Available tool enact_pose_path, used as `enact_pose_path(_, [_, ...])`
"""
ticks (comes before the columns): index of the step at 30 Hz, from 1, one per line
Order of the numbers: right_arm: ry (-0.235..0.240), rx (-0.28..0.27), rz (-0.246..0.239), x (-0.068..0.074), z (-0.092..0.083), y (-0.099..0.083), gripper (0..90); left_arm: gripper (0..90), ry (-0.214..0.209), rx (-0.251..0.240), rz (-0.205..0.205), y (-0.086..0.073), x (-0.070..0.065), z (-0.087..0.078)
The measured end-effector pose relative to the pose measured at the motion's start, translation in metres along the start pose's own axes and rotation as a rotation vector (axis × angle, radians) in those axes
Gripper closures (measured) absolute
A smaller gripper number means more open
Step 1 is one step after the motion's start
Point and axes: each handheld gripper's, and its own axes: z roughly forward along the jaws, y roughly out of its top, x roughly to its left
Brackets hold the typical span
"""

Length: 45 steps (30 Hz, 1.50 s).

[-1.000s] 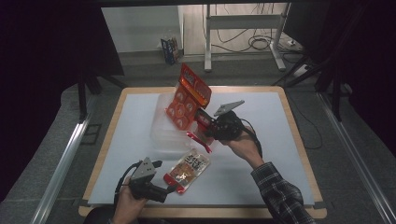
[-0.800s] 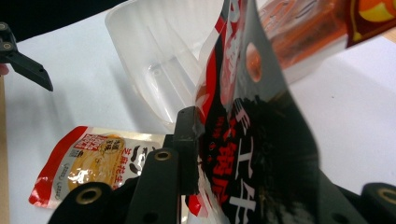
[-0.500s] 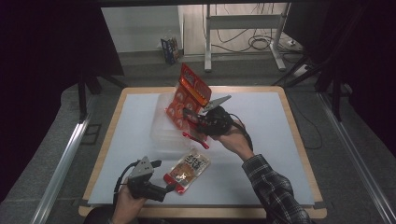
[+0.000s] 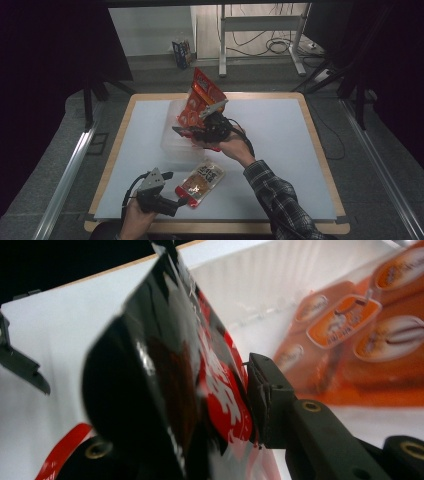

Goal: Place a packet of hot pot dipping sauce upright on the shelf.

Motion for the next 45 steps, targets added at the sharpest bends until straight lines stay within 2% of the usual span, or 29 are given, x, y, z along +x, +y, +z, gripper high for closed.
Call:
enact_pose_path(8, [0.010,0.020,-0.005,0.002,0.019,0.010,72.3,1.2,-0.003,-0.001,0.001,0.000,-0.001,0.000])
enact_pose_path(13, [0.001,0.023,-0.005,0.001,0.023,0.010,65.5,1.2,-0.004,0.000,0.003,0.000,-0.001,0.000])
enact_pose_path(14, [-0.003,0.020,0.000,0.000,0.021,0.008,61.8,1.2,-0.004,0.002,0.004,0.000,-0.001,0.000])
enact_pose_path(19, [-0.010,0.008,0.017,-0.004,0.014,0.002,55.3,1.3,-0.002,0.005,0.006,0.000,-0.002,0.001])
enact_pose_path(28, [-0.021,0.004,0.046,-0.011,-0.006,-0.013,53.6,1.3,0.000,0.013,0.015,0.000,-0.002,0.002])
enact_pose_path(32, [-0.027,0.008,0.059,-0.016,-0.015,-0.023,56.2,1.4,0.000,0.016,0.017,0.000,-0.003,0.003])
enact_pose_path(36, [-0.028,0.041,0.073,-0.021,-0.018,-0.034,69.1,1.4,0.003,0.018,0.017,0.000,-0.003,0.003])
enact_pose_path(41, [-0.028,0.064,0.050,-0.021,-0.014,-0.040,84.5,1.4,0.007,0.014,0.014,0.000,-0.003,0.003])
enact_pose_path(45, [-0.038,0.073,0.033,-0.017,-0.009,-0.038,87.7,1.4,0.009,0.013,0.014,0.000,-0.003,0.003])
